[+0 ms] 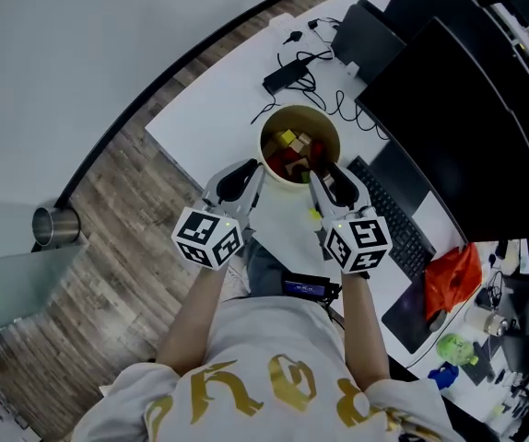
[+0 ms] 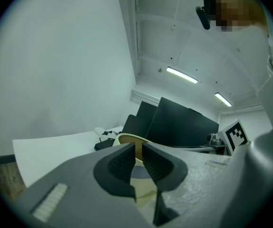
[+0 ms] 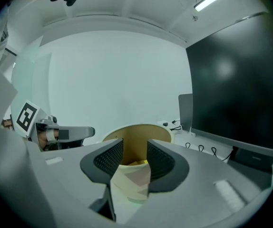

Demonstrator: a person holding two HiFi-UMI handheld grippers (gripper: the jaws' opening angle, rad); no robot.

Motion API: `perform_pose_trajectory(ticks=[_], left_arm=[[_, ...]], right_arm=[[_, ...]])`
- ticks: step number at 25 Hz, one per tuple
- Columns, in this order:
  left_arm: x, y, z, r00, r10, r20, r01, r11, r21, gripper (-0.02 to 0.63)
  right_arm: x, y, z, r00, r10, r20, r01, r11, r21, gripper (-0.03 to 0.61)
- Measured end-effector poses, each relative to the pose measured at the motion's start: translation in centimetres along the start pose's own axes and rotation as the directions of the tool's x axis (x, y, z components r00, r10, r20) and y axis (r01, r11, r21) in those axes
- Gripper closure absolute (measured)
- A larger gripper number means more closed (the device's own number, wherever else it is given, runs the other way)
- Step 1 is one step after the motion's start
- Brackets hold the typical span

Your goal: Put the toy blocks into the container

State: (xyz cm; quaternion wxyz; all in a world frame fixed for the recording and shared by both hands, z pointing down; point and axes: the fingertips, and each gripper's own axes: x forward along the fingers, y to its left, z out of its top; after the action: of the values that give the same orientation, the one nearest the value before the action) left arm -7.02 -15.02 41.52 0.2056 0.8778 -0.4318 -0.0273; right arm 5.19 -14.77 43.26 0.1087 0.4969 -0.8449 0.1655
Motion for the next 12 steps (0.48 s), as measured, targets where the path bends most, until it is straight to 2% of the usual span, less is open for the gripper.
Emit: perform_pose_trajectory(ticks=[12], left_arm=[[-2.1, -1.9, 0.9, 1.000, -0.005, 0.021, 0.005, 1.000, 0.024, 0.563]], right_arm=[[-2.9, 0.8, 0.6, 0.999, -0.011, 0.035, 0.011, 1.000, -0.005, 0.410]])
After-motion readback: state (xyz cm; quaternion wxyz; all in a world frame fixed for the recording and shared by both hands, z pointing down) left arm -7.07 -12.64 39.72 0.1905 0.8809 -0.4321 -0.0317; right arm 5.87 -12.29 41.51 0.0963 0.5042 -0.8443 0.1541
